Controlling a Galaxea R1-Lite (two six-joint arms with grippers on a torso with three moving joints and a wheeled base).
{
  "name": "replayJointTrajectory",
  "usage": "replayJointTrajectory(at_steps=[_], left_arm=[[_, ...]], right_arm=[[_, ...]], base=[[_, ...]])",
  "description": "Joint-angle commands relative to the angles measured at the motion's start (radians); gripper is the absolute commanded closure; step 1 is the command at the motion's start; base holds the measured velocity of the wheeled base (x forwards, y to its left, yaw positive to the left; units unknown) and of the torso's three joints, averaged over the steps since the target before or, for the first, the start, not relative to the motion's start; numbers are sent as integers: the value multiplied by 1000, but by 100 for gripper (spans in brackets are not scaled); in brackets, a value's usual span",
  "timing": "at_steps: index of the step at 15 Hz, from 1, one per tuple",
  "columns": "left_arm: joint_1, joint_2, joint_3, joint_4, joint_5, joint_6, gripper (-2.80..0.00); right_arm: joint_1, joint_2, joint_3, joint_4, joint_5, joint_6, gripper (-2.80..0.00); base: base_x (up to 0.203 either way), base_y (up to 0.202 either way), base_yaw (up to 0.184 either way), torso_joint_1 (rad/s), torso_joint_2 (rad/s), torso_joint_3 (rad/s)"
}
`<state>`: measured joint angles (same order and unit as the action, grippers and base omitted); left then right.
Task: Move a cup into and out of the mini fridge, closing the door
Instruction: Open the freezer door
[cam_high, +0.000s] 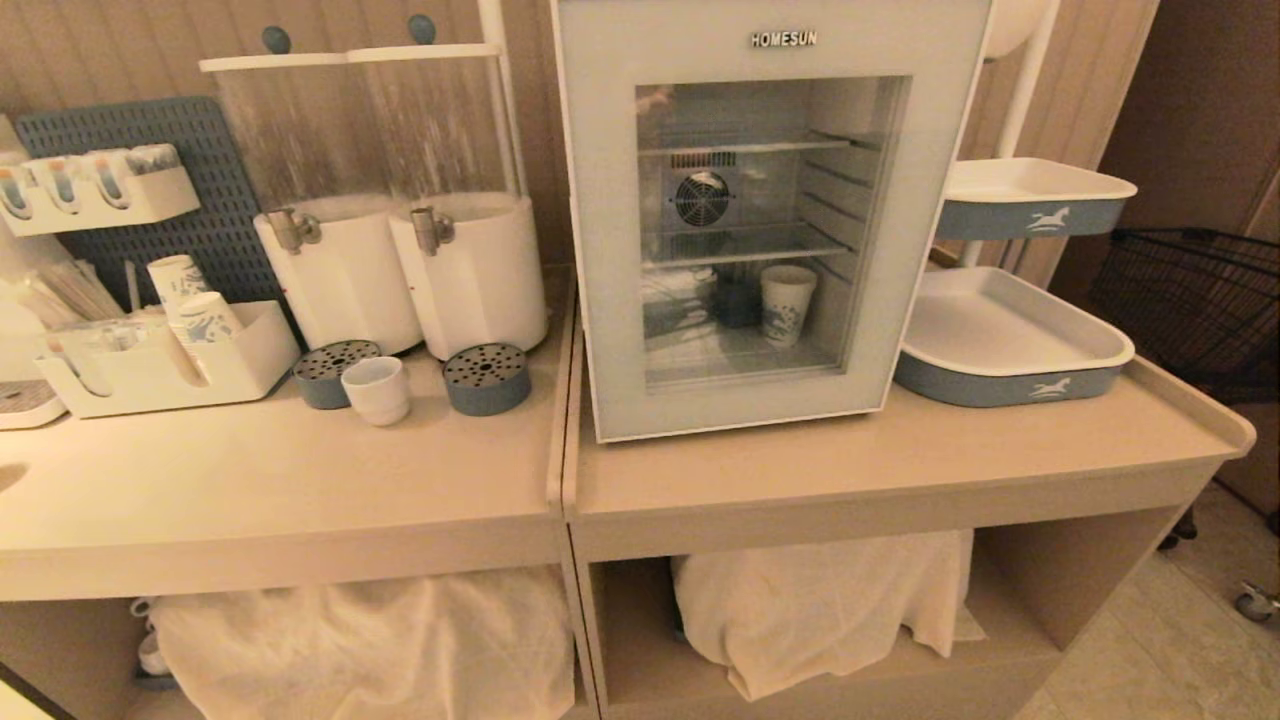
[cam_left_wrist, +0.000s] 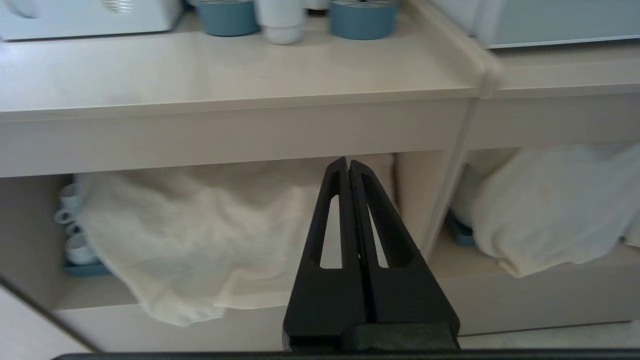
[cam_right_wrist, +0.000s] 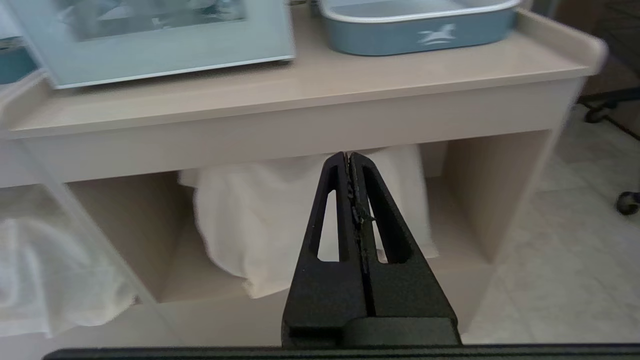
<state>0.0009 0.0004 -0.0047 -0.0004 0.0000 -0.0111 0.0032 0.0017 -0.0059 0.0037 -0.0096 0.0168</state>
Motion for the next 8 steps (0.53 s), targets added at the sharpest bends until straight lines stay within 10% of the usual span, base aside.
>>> replayJointTrajectory(at_steps=[1, 8], left_arm=[[1, 0, 0, -1, 0, -1, 0], [0, 0, 0, -1, 0, -6, 0]], right_arm=[[0, 1, 0, 1, -1, 0, 0], [0, 0, 0, -1, 0, 0, 0]], base=[[0, -183, -15, 2, 2, 5], [0, -31, -1, 0, 0, 2]])
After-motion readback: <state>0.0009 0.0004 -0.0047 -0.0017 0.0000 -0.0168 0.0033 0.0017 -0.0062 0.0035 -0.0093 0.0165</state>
